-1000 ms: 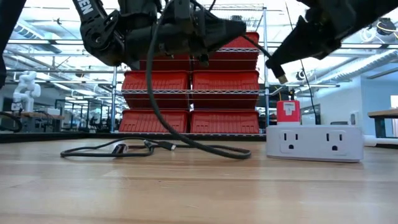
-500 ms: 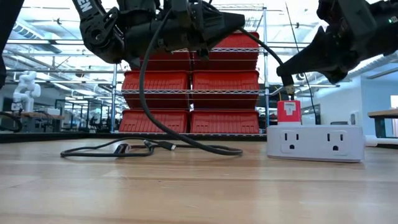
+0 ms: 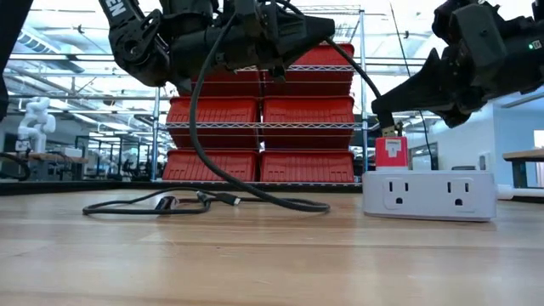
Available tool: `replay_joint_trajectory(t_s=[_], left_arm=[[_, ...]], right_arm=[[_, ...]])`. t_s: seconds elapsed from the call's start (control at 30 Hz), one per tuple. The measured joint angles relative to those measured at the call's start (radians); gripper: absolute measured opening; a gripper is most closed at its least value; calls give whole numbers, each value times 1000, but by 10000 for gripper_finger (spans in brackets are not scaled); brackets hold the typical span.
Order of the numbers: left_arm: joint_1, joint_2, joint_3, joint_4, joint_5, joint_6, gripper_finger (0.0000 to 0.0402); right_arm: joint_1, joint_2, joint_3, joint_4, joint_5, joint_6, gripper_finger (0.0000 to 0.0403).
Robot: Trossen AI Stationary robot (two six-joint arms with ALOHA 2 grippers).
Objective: Insert USB
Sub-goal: Insert the top black USB cable into the red charger adapter
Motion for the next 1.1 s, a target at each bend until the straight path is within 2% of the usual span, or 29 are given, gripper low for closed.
replay_joint_trajectory(t_s=[0.6,1.1], left_arm=[[-2,0,0,-6,0,0,50],[-1,0,0,-3,0,1,50]], right_arm=[[41,0,-3,7,30,-56,0],[74,-1,0,-101,91,21,0]])
